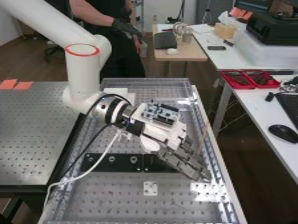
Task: Grab the drill bit and place it in the clear container
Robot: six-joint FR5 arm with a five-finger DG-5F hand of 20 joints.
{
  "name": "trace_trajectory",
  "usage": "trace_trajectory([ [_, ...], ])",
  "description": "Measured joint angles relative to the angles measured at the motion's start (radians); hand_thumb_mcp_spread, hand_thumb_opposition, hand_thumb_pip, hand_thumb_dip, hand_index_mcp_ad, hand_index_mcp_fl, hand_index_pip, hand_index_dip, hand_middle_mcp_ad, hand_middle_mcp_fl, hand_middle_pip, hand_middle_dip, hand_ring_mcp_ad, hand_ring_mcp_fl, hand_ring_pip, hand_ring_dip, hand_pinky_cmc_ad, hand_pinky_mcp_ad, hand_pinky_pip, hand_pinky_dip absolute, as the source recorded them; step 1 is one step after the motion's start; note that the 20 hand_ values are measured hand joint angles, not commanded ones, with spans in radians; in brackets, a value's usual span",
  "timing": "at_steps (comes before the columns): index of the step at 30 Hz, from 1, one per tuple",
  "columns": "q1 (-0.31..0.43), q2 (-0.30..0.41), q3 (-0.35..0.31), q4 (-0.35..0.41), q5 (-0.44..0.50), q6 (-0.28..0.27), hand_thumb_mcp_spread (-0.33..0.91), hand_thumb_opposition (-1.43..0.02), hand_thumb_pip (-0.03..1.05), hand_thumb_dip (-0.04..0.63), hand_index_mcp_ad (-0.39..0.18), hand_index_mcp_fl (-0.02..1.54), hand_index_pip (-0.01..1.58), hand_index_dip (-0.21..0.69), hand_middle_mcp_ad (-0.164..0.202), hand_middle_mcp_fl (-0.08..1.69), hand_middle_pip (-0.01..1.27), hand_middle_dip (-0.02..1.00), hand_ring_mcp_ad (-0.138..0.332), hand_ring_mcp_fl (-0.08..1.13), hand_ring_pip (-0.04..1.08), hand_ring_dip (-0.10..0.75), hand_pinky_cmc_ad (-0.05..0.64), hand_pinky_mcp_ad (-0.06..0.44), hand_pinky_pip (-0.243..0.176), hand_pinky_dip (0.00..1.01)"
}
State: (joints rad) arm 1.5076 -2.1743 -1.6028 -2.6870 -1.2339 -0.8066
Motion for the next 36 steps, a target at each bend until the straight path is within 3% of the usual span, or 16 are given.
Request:
trace_trajectory([
  [7, -0.001, 0.005, -0.01, -0.002, 0.005, 0.015, 0.54, -0.92, 0.62, 0.33, -0.143, 0.44, 1.06, 0.379, 0.042, 0.37, 0.11, 0.27, 0.176, 0.1, 0.1, 0.026, 0.328, 0.15, -0.075, 0.14],
  [36, 0.002, 0.004, -0.007, 0.011, -0.002, 0.028, 0.51, -0.91, 0.62, 0.333, -0.138, 0.46, 1.08, 0.347, 0.04, 0.37, 0.11, 0.27, 0.18, 0.1, 0.11, 0.026, 0.328, 0.15, -0.075, 0.14],
])
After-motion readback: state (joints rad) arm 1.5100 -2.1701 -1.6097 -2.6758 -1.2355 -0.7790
